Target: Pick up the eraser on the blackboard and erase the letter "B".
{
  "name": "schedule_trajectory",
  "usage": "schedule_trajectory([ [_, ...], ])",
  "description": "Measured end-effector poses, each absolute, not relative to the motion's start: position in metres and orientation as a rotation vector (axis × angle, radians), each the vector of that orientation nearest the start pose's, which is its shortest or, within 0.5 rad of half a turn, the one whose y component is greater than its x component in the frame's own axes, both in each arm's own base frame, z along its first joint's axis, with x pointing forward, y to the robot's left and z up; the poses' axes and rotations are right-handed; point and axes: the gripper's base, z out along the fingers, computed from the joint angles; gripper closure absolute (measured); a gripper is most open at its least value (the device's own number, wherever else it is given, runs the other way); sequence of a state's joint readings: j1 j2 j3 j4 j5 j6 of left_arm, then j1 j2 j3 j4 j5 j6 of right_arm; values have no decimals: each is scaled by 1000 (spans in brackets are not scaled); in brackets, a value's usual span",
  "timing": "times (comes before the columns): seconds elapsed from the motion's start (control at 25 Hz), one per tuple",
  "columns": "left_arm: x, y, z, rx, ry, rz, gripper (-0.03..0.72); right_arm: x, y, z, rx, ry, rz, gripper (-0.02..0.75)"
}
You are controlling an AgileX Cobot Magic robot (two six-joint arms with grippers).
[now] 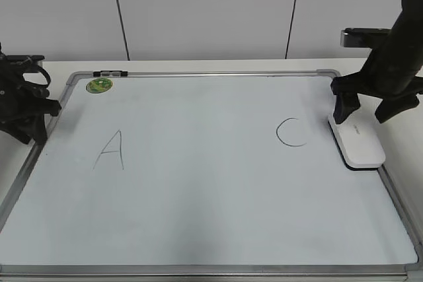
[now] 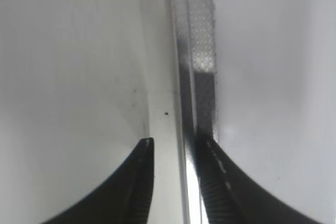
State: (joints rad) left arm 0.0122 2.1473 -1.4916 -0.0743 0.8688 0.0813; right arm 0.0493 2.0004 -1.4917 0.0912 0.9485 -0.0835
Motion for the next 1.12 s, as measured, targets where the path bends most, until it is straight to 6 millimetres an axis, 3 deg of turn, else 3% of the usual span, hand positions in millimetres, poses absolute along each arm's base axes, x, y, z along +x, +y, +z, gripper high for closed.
schedule_trajectory([
  [0.12,424,0,139,43,3020,-83,309,402,27,205,-145,2932,110,98],
  [0.28,428,0,169,52,3016,-88,224,394,26,223,-161,2928,106,103],
  [0.56,410,-1,222,69,3044,-98,211,375,25,256,-172,2933,111,113],
  [0.8,391,-2,273,72,2943,-99,210,348,24,301,-186,2889,106,132],
  [0.96,364,-3,326,75,2810,-98,210,329,23,331,-188,2818,103,141],
  [1.12,322,-3,371,79,2692,-89,210,302,22,359,-187,2734,99,141],
])
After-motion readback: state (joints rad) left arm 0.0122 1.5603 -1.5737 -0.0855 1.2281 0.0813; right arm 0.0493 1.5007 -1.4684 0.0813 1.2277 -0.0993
